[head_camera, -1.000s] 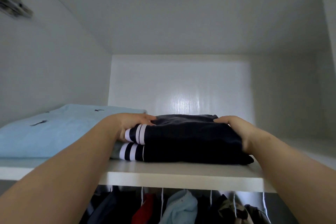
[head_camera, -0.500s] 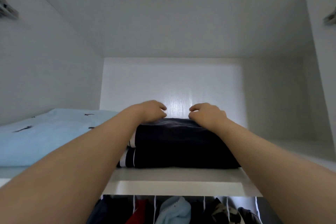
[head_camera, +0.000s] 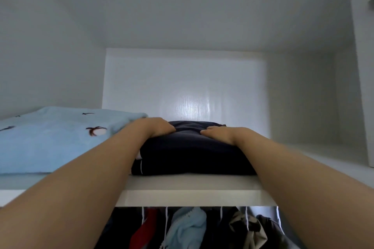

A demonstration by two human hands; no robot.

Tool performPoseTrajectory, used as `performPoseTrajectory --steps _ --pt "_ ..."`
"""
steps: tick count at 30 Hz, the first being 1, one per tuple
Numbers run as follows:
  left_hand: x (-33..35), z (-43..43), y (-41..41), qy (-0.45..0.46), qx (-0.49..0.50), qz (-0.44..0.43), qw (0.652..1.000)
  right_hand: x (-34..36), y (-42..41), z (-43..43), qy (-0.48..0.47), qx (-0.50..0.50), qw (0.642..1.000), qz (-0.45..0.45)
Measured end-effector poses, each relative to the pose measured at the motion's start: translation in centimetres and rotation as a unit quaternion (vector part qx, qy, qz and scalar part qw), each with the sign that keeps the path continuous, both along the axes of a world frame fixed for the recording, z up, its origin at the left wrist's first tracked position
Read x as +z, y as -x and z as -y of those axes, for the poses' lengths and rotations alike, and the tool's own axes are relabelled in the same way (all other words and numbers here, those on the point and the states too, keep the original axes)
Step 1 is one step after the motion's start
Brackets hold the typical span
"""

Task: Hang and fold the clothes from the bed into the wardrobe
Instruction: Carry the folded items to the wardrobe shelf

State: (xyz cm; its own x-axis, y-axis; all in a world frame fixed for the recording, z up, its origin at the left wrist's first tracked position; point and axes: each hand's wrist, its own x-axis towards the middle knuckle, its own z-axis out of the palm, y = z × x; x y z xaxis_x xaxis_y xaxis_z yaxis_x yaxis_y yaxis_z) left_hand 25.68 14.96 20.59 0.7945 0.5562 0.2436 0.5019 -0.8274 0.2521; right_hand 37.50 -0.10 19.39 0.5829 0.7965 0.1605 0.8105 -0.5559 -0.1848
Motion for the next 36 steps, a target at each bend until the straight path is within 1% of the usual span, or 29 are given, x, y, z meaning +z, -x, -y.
performPoseTrajectory --steps 3,6,8,10,12,17,20,23,26,27,28,30,33,35,36 --pt "0.2 0.7 0.7 -0.095 0.028 0.079 0.992 -0.2 1.6 1.3 -0.051 0.000 0.998 -0.036" --pt "-0.4 1.6 1.6 -0.133 0.022 0.114 0.984 -0.8 3.5 3.1 -0.086 -0.015 0.994 -0.071" --pt "-0.6 2.5 2.1 -0.117 -0.012 0.119 0.986 -1.4 4.8 4.3 -0.118 -0.024 0.988 -0.099" --pt "-0.6 3.5 2.5 -0.088 -0.056 0.118 0.988 -1.7 5.8 5.1 -0.127 -0.020 0.989 -0.079" --pt "-0.8 4.6 3.3 -0.077 -0.099 0.115 0.985 -2.2 6.8 5.8 -0.140 -0.022 0.988 -0.062" --pt "-2.1 7.2 5.0 -0.041 -0.174 0.169 0.969 -3.5 9.4 8.3 -0.231 -0.075 0.966 -0.086" --pt "-2.5 9.9 6.1 -0.020 -0.226 0.198 0.954 -3.8 11.8 11.2 -0.255 -0.117 0.958 -0.059" --pt "-3.0 13.5 6.9 0.050 -0.302 0.235 0.922 -4.5 14.1 15.2 -0.295 -0.181 0.937 -0.034" --pt "-4.2 18.6 7.1 0.110 -0.381 0.234 0.888 -5.4 16.9 20.1 -0.355 -0.257 0.899 -0.014" --pt "-4.6 19.2 7.1 0.122 -0.387 0.234 0.883 -5.4 17.2 20.5 -0.373 -0.266 0.889 -0.018" --pt "-5.1 22.1 7.3 0.140 -0.426 0.224 0.865 -5.8 19.1 23.2 -0.392 -0.298 0.870 -0.009" --pt "-6.2 25.3 7.3 0.166 -0.460 0.222 0.843 -6.4 21.2 26.0 -0.409 -0.324 0.853 -0.007" --pt "-9.2 33.4 9.8 0.227 -0.533 0.170 0.797 -9.0 26.9 33.4 -0.417 -0.413 0.810 -0.001" --pt "-11.6 38.7 12.1 0.276 -0.580 0.132 0.755 -11.1 31.3 38.2 -0.420 -0.465 0.779 -0.003" --pt "-12.5 40.3 12.9 0.297 -0.592 0.117 0.740 -11.9 32.7 39.8 -0.422 -0.484 0.767 -0.005"
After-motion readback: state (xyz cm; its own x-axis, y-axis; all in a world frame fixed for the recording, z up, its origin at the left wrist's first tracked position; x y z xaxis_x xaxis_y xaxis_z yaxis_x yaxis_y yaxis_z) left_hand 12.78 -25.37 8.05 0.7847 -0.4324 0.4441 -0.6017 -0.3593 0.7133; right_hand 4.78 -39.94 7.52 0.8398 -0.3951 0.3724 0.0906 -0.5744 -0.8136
